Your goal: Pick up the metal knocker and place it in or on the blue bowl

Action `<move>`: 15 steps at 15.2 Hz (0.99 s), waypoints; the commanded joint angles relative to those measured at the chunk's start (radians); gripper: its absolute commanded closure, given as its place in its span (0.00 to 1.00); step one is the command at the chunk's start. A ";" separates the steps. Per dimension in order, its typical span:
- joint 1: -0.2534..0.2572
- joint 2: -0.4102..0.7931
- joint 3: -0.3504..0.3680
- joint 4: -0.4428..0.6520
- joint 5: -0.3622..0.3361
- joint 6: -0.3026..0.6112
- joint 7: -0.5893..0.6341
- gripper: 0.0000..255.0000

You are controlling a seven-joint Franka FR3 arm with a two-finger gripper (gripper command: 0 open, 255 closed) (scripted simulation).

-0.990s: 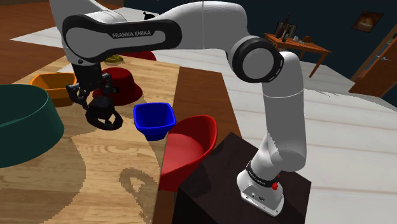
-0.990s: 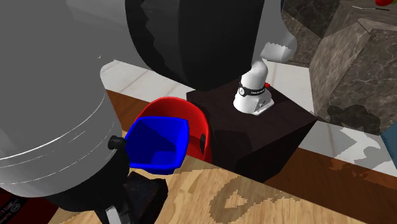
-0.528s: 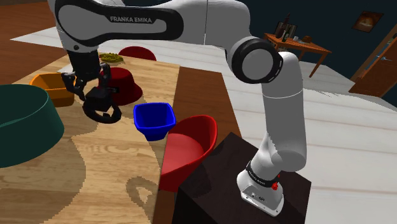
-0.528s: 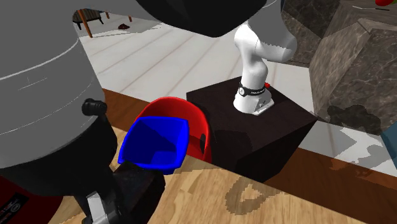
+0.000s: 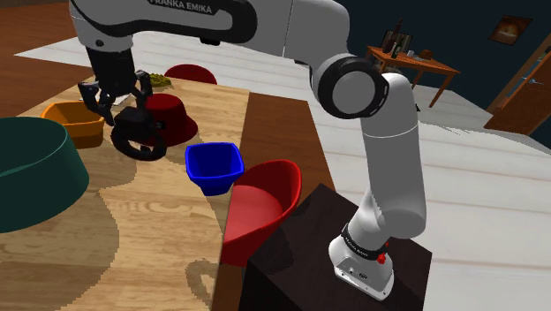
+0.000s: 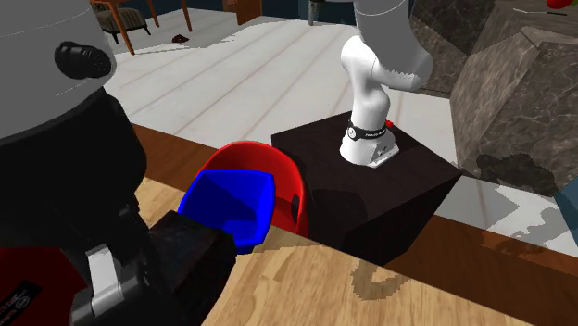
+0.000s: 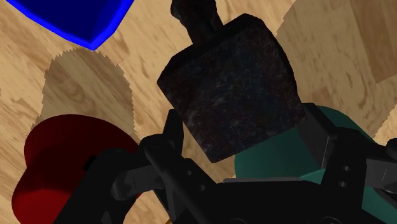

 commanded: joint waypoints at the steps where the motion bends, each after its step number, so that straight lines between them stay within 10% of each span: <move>1: 0.009 0.012 -0.001 0.049 -0.003 -0.037 0.000 1.00; 4: 0.020 0.031 -0.002 0.112 -0.008 -0.080 -0.002 1.00; 15: -0.210 -0.396 -0.027 -0.397 0.134 0.020 -0.193 1.00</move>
